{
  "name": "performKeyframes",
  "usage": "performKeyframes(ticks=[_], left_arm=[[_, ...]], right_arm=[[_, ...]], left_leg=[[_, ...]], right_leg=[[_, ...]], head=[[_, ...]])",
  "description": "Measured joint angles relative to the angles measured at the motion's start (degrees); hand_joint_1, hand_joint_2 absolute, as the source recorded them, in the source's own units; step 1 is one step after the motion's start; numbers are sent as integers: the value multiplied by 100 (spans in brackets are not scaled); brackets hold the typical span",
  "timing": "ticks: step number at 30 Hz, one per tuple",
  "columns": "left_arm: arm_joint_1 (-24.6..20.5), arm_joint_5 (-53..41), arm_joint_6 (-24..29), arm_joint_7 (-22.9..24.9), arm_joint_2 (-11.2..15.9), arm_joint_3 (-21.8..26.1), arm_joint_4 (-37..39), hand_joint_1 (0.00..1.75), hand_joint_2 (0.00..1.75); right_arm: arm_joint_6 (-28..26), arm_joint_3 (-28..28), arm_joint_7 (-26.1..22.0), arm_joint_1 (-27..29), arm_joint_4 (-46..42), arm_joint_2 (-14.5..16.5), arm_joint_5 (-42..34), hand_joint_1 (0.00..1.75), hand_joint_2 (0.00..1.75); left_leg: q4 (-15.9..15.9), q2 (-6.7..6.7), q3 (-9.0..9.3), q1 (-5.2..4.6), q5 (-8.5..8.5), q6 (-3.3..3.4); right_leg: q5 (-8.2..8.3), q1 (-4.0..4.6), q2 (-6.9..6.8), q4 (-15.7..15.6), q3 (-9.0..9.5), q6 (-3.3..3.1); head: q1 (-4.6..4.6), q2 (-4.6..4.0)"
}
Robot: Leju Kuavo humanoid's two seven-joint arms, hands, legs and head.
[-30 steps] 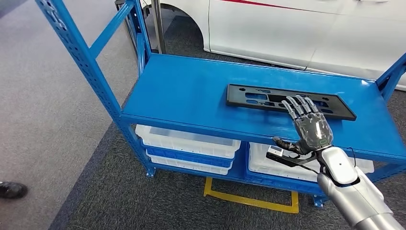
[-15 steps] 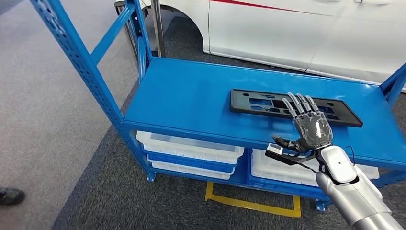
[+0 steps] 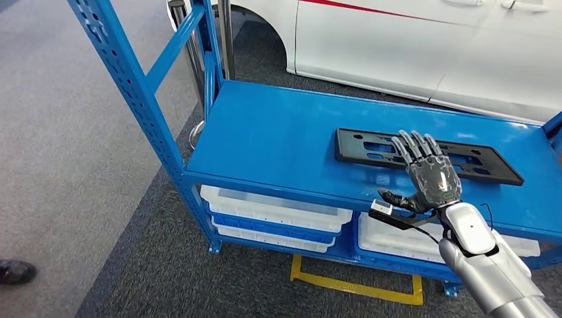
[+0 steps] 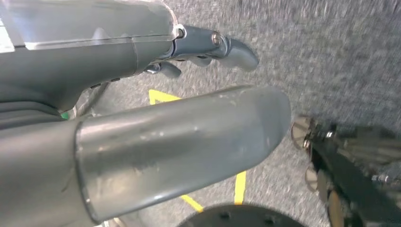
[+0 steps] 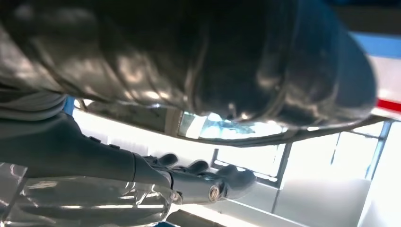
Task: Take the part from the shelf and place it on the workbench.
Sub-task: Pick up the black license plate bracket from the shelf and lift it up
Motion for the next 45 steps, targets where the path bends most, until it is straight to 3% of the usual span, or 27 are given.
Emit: performKeyframes(ticks=[8,26,30,40,45], left_arm=[[-6,43,-16,-9,5,-1,1,0,0],[6,117,-78,-64,8,2,2,0,0],[12,120,-90,-68,9,3,4,0,0],[11,60,-50,-20,10,-2,7,0,0],[-6,-14,-85,-44,10,-44,7,0,0]], right_arm=[[163,-10,0,8,-11,-1,6,0,0],[348,110,-34,-130,22,67,-9,0,0],[350,133,-22,-94,22,66,-32,0,175],[380,137,16,93,144,90,-64,0,175],[384,150,1,-78,596,360,-56,0,175]], left_leg=[[-5,22,-5,18,-27,-19],[-6,25,5,15,-19,-19],[-6,25,6,14,-19,-19],[-7,25,6,6,-19,-19],[-7,29,11,5,-19,-19]], right_leg=[[-46,-7,2,-82,29,89],[-31,-14,0,-80,37,121],[-31,-15,1,-80,37,120],[-31,-24,2,-80,40,121],[-30,-26,5,-80,44,122]], head=[[6,0],[5,0],[5,0],[5,0],[7,0]])
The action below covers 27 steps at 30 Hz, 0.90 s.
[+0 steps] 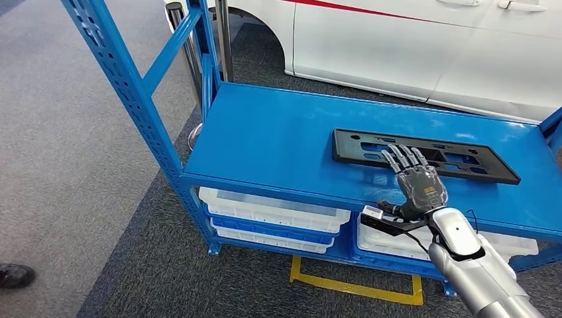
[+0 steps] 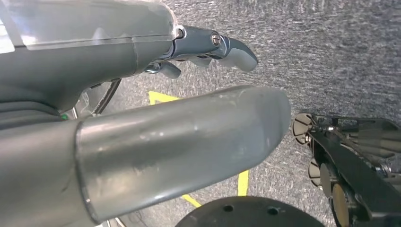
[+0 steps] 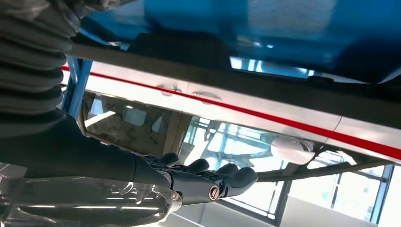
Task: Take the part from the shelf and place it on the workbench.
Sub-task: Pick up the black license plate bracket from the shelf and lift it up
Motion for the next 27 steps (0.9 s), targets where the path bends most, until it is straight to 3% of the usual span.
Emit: performKeyframes(ticks=[17,27], left_arm=[[-13,-38,-60,-73,0,-97,0,0,0],[-1,-3,-75,-169,1,-97,3,0,0]], right_arm=[[-10,45,-31,-857,1178,913,-23,0,175],[-217,69,252,-1518,2234,1256,47,0,175]], left_leg=[[-1,3,11,0,4,3],[-1,-1,11,-2,5,4]], right_leg=[[0,0,6,4,7,0],[0,-2,4,5,10,0]], head=[[0,0],[0,0]])
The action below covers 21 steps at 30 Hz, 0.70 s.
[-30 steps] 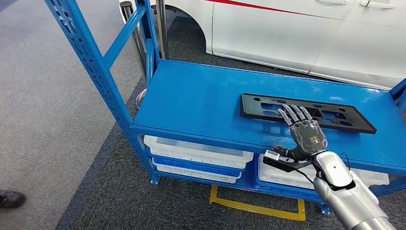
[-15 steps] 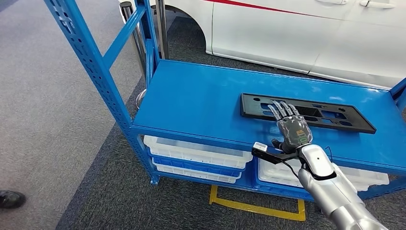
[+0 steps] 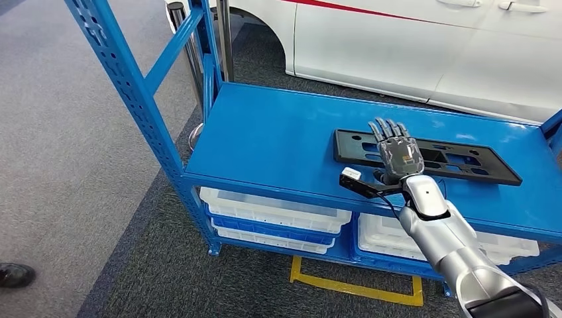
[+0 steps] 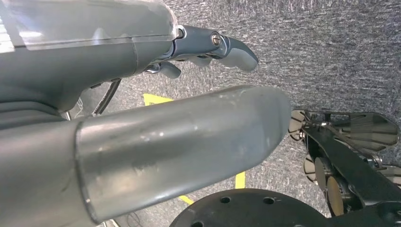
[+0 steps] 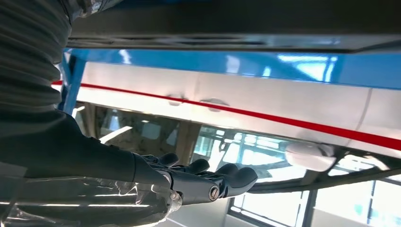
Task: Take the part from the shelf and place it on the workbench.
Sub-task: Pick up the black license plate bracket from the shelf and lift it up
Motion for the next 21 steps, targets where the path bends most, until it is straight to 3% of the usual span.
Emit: performKeyframes(ticks=[6,11,21], left_arm=[[3,-1,-1,-7,1,0,7,0,0],[16,-30,-17,-34,0,-4,11,0,0],[45,-106,-33,-125,1,-86,35,0,0]], right_arm=[[-107,0,84,-162,454,61,57,0,175],[-196,0,439,-244,861,68,210,0,175],[-190,-31,766,-240,1501,-103,350,0,175]], left_leg=[[0,1,0,-3,0,0],[0,-1,1,-7,-1,0],[0,5,10,-15,-1,1]], right_leg=[[0,-2,1,-1,0,0],[0,-2,0,-2,0,0],[0,-2,5,-4,5,0]], head=[[-1,0],[-1,0],[-1,0]])
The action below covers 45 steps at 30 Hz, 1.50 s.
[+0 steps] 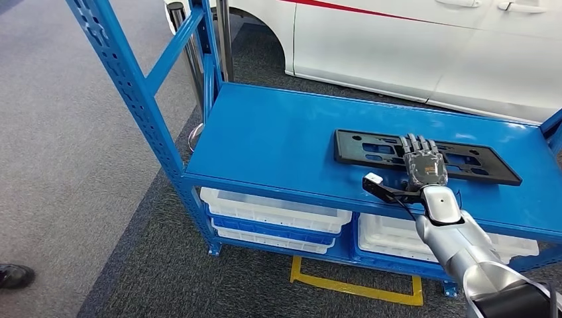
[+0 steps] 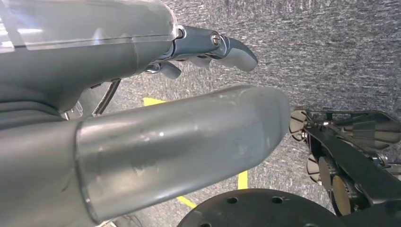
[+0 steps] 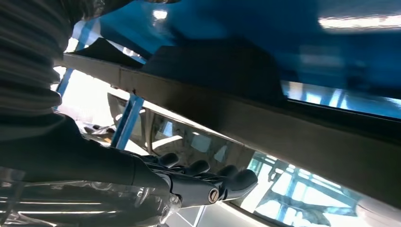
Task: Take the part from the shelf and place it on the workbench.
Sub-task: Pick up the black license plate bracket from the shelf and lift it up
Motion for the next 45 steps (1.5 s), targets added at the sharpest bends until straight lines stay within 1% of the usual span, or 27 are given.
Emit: performKeyframes(ticks=[8,9,12,13,19,25,32,41,45], left_arm=[[1,-19,2,-75,-1,-56,23,0,0],[1,-19,3,-88,-1,-57,31,0,0],[1,-19,5,-108,-1,-60,42,0,0],[1,-19,5,-112,-1,-60,46,0,0],[-6,-8,8,-152,-2,-60,94,0,0],[-20,24,17,-208,-2,-60,152,0,0],[-50,58,17,-239,-3,-60,213,0,0],[-91,116,15,-347,-9,-50,294,0,0],[-90,216,13,-502,-8,-20,295,0,175]], right_arm=[[141,-52,23,19,126,-52,13,0,175],[166,-58,20,20,130,-53,13,29,175],[225,-68,6,28,145,-53,7,154,175],[237,-70,-9,38,152,-53,5,167,175],[254,-107,-173,136,165,-51,2,166,175],[280,-132,-260,162,164,-34,2,169,175],[263,-157,-358,171,152,-17,-3,165,175],[266,-157,-469,176,55,25,15,172,175],[261,-157,-514,183,-2,30,15,174,175]], left_leg=[[0,1,22,-1,0,0],[0,1,26,-1,0,0],[0,1,33,-1,-1,1],[0,1,34,-1,-1,1],[0,2,34,-2,-1,1],[0,0,33,-2,-1,1],[0,0,33,-1,-1,1],[0,1,34,-1,-1,2],[0,1,34,-1,-1,2]], right_leg=[[0,1,3,-1,22,0],[0,1,3,-1,26,0],[0,1,2,-2,33,0],[0,1,2,-2,34,0],[1,0,2,-2,36,1],[0,-2,0,-2,36,1],[0,-4,0,-1,36,0],[0,-8,1,-1,37,0],[0,-8,1,-1,36,0]], head=[[1,0],[1,0],[1,0],[1,0],[2,0],[1,0],[1,0],[2,0],[2,0]])
